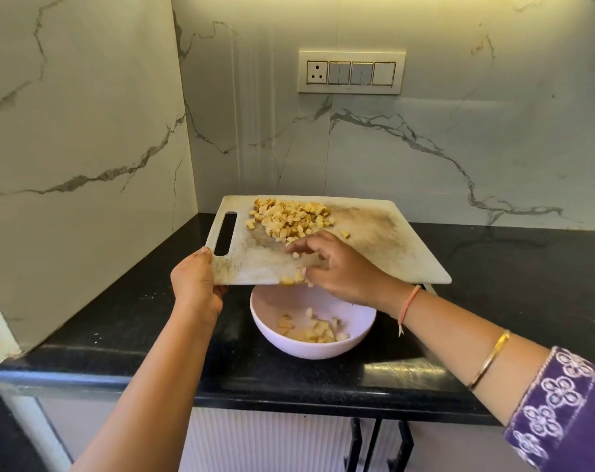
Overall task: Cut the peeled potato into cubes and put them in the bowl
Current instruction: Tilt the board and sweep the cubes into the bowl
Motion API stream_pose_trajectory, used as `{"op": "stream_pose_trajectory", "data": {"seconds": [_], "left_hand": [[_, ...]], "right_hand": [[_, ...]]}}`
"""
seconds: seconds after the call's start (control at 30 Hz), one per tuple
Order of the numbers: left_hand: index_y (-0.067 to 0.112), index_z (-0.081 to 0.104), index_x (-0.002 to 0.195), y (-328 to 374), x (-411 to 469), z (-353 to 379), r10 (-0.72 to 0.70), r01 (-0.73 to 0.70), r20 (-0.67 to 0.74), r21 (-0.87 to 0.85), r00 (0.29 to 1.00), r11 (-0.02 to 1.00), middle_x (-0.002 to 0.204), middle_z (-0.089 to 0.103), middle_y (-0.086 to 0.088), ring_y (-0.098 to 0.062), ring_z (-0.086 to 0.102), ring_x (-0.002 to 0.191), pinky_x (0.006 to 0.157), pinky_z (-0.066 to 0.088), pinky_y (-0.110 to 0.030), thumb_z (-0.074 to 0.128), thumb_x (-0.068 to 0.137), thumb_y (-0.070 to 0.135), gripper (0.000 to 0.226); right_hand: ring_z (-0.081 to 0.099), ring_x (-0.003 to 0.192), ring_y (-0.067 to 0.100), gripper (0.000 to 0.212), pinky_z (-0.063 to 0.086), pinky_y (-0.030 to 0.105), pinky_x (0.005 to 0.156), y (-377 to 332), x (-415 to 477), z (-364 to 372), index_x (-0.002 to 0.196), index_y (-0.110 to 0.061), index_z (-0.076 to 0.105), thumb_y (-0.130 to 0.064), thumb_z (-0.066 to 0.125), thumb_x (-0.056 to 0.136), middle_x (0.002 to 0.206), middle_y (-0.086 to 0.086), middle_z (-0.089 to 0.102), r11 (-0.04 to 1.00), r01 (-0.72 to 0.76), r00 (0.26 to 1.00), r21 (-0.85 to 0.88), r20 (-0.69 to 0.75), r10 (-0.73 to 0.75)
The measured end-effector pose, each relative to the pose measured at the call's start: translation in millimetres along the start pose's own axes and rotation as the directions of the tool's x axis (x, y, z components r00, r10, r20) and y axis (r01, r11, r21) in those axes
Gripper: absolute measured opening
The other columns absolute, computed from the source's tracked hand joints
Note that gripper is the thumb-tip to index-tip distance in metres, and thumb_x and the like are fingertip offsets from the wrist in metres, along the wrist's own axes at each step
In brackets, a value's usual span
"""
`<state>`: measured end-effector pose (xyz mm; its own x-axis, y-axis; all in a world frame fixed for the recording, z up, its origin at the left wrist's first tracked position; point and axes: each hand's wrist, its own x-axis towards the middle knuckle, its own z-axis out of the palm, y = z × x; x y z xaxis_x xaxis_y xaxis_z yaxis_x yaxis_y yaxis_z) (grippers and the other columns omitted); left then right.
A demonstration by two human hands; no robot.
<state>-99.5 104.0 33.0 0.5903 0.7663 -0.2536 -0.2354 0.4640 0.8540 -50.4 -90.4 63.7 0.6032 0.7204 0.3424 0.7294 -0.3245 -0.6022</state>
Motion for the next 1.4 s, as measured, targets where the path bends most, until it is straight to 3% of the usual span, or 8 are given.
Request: {"op": "stream_pose_trajectory", "data": {"seconds": [0.17, 0.3, 0.53, 0.97, 1.1, 1.2, 1.3, 1.4], "left_hand": [[0.017, 0.060, 0.115, -1, 0, 0, 0.009, -0.009, 0.008, 0.007, 1.000, 1.000, 0.104, 0.061, -0.006, -0.020, 0.065, 0.094, 0.078, 0.057, -0.038, 0.056, 0.095, 0.022, 0.021], [0.015, 0.059, 0.117, -6, -3, -2, 0.019, -0.019, 0.030, 0.001, 0.999, 1.000, 0.104, 0.061, -0.007, -0.021, 0.064, 0.097, 0.081, 0.057, -0.040, 0.054, 0.096, 0.022, 0.022], [0.013, 0.059, 0.117, -3, -2, -4, 0.040, -0.039, 0.033, -0.021, 0.999, 0.999, 0.099, 0.061, -0.006, -0.021, 0.064, 0.095, 0.080, 0.057, -0.040, 0.054, 0.096, 0.020, 0.023], [0.016, 0.059, 0.113, -7, -4, -4, 0.030, -0.030, 0.028, 0.012, 0.999, 0.999, 0.099, 0.060, -0.005, -0.019, 0.064, 0.093, 0.072, 0.056, -0.034, 0.053, 0.097, 0.022, 0.018], [0.016, 0.059, 0.113, -8, -6, -4, 0.036, -0.037, 0.038, 0.012, 0.999, 0.999, 0.097, 0.060, -0.005, -0.020, 0.063, 0.095, 0.078, 0.056, -0.037, 0.052, 0.098, 0.021, 0.018], [0.018, 0.059, 0.109, -9, -6, -5, 0.044, -0.045, 0.031, 0.020, 0.999, 0.999, 0.097, 0.059, -0.004, -0.020, 0.063, 0.095, 0.079, 0.056, -0.037, 0.051, 0.098, 0.022, 0.014], [0.018, 0.059, 0.108, -8, -5, -4, 0.052, -0.053, 0.025, 0.020, 0.998, 0.998, 0.097, 0.059, -0.004, -0.020, 0.063, 0.095, 0.082, 0.056, -0.039, 0.051, 0.098, 0.022, 0.013], [0.016, 0.059, 0.110, -9, -7, -1, 0.051, -0.051, 0.032, 0.015, 0.998, 0.999, 0.095, 0.059, -0.004, -0.019, 0.062, 0.094, 0.082, 0.056, -0.039, 0.051, 0.098, 0.021, 0.016]], "right_hand": [[0.041, 0.124, 0.018, 0.033, 0.027, 0.019, 0.098, 23, 27, -26, 0.120, -0.014, 0.059, -0.003, 0.047, 0.092, 0.129, 0.007, 0.047, 0.991, -0.128, 0.970, -0.038, -0.211, 0.118], [0.027, 0.136, 0.021, 0.044, 0.019, 0.023, 0.107, 36, 36, -29, 0.141, -0.012, 0.041, -0.012, 0.043, 0.097, 0.148, 0.008, 0.028, 0.957, -0.287, 0.953, -0.047, -0.110, 0.281], [0.030, 0.134, 0.018, 0.040, 0.019, 0.011, 0.095, 36, 32, -3, 0.140, -0.011, 0.044, -0.017, 0.039, 0.100, 0.147, 0.005, 0.028, 0.981, -0.168, 0.984, -0.101, -0.069, 0.162], [0.034, 0.126, 0.003, 0.032, 0.020, -0.001, 0.097, 18, -13, 17, 0.127, -0.007, 0.057, -0.007, 0.043, 0.099, 0.136, 0.000, 0.041, 1.000, 0.023, 0.995, -0.017, 0.097, -0.021], [0.042, 0.123, 0.004, 0.032, 0.028, 0.012, 0.106, 19, -27, 17, 0.121, -0.009, 0.062, -0.001, 0.043, 0.097, 0.126, -0.004, 0.050, 0.997, 0.037, 0.995, 0.072, 0.092, -0.044], [0.050, 0.115, 0.003, 0.032, 0.035, 0.011, 0.099, 18, -26, 17, 0.112, -0.011, 0.067, 0.004, 0.045, 0.094, 0.114, -0.009, 0.054, 0.993, 0.045, 0.999, 0.105, 0.020, -0.048], [0.050, 0.109, 0.007, 0.028, 0.037, 0.009, 0.092, 12, -5, 10, 0.116, -0.011, 0.065, -0.004, 0.047, 0.095, 0.114, -0.008, 0.051, 0.998, 0.056, 0.997, -0.015, -0.045, -0.057], [0.034, 0.131, 0.017, 0.035, 0.026, 0.023, 0.106, 9, 32, -1, 0.133, -0.015, 0.052, -0.019, 0.044, 0.099, 0.140, 0.004, 0.038, 0.969, 0.054, 0.998, -0.239, -0.023, -0.062]]}}
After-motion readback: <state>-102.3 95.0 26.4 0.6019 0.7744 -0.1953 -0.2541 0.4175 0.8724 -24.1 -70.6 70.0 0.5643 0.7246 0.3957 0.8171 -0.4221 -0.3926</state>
